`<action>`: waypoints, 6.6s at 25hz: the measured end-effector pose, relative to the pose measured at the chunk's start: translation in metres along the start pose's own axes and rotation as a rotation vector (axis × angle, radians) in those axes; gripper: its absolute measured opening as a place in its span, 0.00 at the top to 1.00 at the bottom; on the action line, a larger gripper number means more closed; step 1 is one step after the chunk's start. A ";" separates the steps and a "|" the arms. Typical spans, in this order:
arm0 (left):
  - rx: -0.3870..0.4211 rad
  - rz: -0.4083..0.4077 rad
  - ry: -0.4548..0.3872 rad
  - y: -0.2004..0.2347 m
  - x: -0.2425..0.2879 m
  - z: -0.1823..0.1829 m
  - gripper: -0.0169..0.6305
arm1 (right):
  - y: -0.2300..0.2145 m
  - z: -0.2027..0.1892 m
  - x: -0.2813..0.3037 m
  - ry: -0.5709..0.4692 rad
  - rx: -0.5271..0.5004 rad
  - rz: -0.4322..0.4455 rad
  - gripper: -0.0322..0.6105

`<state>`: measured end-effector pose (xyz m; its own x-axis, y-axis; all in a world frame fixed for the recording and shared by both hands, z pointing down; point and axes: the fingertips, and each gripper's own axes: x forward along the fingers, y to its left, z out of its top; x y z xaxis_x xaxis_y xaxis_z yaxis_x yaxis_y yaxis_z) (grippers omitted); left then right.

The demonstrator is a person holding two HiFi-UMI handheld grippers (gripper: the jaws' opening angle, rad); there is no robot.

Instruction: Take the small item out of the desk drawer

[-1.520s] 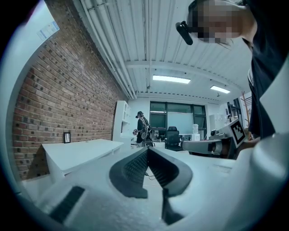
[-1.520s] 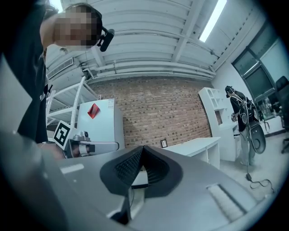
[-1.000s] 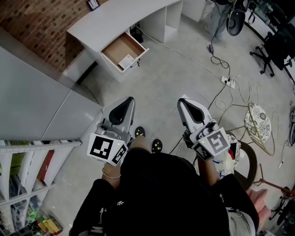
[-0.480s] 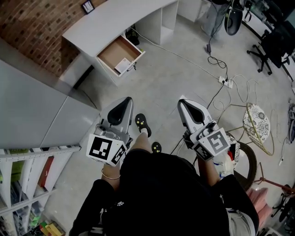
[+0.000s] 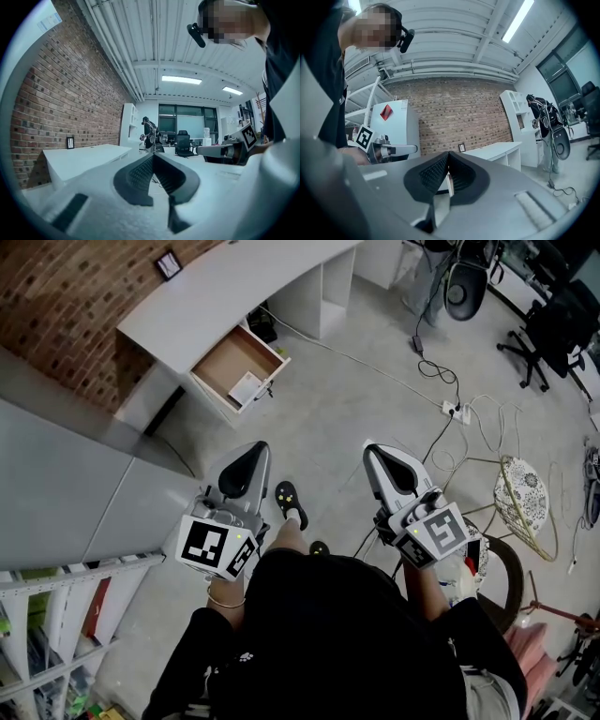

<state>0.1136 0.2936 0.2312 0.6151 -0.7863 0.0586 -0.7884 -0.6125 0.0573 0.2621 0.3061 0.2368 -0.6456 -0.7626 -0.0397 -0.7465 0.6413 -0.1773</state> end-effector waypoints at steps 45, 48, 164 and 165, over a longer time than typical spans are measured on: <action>-0.089 -0.027 0.019 0.189 0.107 0.001 0.98 | -0.063 0.010 0.196 0.082 -0.020 -0.048 0.93; -0.090 -0.042 0.020 0.200 0.115 0.001 0.98 | -0.066 0.013 0.207 0.085 -0.031 -0.059 0.93; -0.235 0.690 0.409 0.428 0.216 -0.217 0.91 | -0.193 -0.161 0.551 0.420 -0.011 0.726 0.93; -0.241 0.684 0.423 0.431 0.218 -0.227 0.90 | -0.192 -0.167 0.552 0.431 -0.010 0.729 0.93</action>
<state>-0.0903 -0.1234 0.4946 -0.0082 -0.8515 0.5242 -0.9949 0.0598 0.0815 0.0223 -0.2238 0.4132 -0.9693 -0.0599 0.2384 -0.1195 0.9624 -0.2438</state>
